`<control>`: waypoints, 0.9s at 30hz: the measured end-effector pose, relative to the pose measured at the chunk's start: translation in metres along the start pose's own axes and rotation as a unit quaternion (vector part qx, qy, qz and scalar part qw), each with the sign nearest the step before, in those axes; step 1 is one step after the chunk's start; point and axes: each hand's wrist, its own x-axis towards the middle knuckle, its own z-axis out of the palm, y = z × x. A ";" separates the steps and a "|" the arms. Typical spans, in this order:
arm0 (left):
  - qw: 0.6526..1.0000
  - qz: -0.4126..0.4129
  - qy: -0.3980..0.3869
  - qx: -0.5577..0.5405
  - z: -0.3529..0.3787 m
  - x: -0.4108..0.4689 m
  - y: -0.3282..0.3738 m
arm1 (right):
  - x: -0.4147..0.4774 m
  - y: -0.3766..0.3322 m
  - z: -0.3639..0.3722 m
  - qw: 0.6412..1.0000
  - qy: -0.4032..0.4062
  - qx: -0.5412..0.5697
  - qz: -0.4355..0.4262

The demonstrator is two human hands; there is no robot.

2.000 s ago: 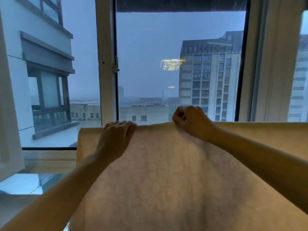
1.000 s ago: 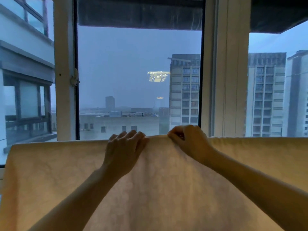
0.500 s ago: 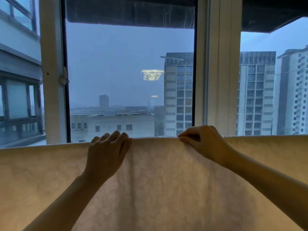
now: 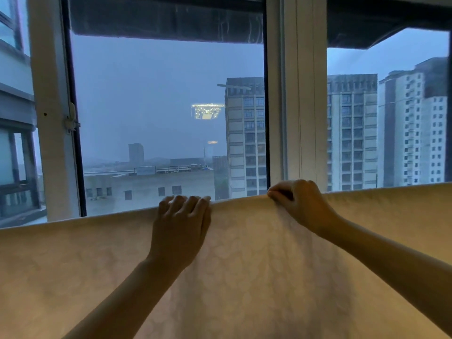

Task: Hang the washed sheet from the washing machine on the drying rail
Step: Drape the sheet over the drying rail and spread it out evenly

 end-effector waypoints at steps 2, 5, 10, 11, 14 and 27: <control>1.000 0.011 0.001 -0.009 0.007 0.006 0.021 | -0.002 0.004 -0.003 1.000 0.003 0.010 0.004; 1.000 -0.006 -0.004 -0.006 0.019 0.013 0.052 | -0.006 0.012 -0.010 1.000 0.005 0.009 0.006; 0.998 -0.045 0.017 0.049 0.030 0.019 0.074 | -0.024 0.035 -0.029 0.999 0.019 -0.023 0.014; 0.997 -0.051 0.022 0.054 0.031 0.020 0.075 | -0.028 0.039 -0.033 0.999 0.026 -0.025 0.015; 0.995 -0.061 0.035 0.066 0.033 0.021 0.078 | -0.041 0.049 -0.043 0.999 0.039 -0.036 0.008; 0.990 -0.069 0.090 0.082 0.035 0.014 0.059 | -0.045 0.072 -0.026 0.991 0.116 -0.069 0.002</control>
